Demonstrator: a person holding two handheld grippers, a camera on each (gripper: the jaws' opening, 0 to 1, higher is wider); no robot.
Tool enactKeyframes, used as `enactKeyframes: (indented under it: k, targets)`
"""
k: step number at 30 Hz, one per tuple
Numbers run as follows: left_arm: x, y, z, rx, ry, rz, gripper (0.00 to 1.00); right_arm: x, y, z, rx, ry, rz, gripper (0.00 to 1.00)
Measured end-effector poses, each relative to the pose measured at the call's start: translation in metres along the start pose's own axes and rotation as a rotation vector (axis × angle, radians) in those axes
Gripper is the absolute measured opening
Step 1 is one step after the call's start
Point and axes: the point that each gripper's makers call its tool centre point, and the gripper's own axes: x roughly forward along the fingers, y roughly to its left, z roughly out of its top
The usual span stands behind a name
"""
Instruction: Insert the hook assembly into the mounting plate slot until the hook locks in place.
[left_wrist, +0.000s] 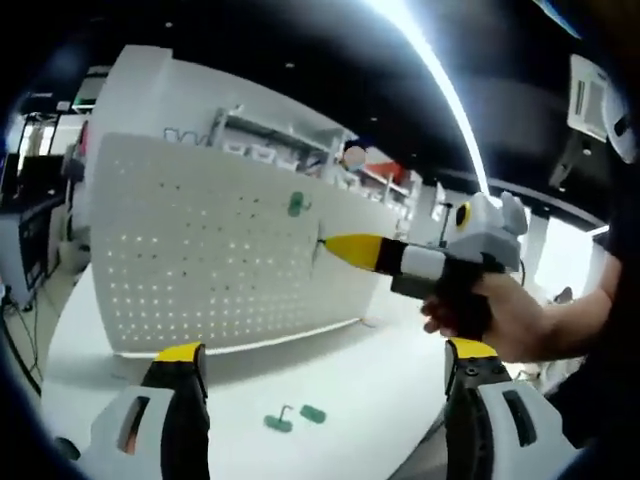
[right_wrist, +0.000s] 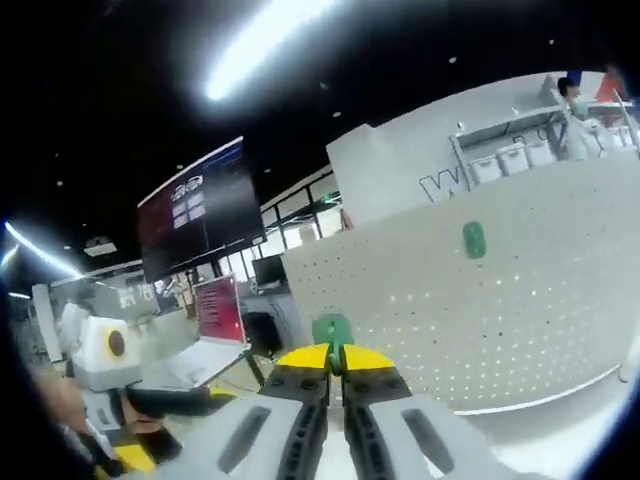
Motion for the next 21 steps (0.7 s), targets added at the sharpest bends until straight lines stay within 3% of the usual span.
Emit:
enactKeyframes:
  k: [11,21]
  targets:
    - [-0.003,0.009,-0.002,-0.006,0.007,0.017,0.99,0.027,-0.058,0.023,-0.052,-0.071,-0.141,0.00]
    - [-0.002,0.016,-0.006,-0.017,0.011,0.030,0.98,0.034,-0.104,0.047,-0.090,-0.153,-0.257,0.00]
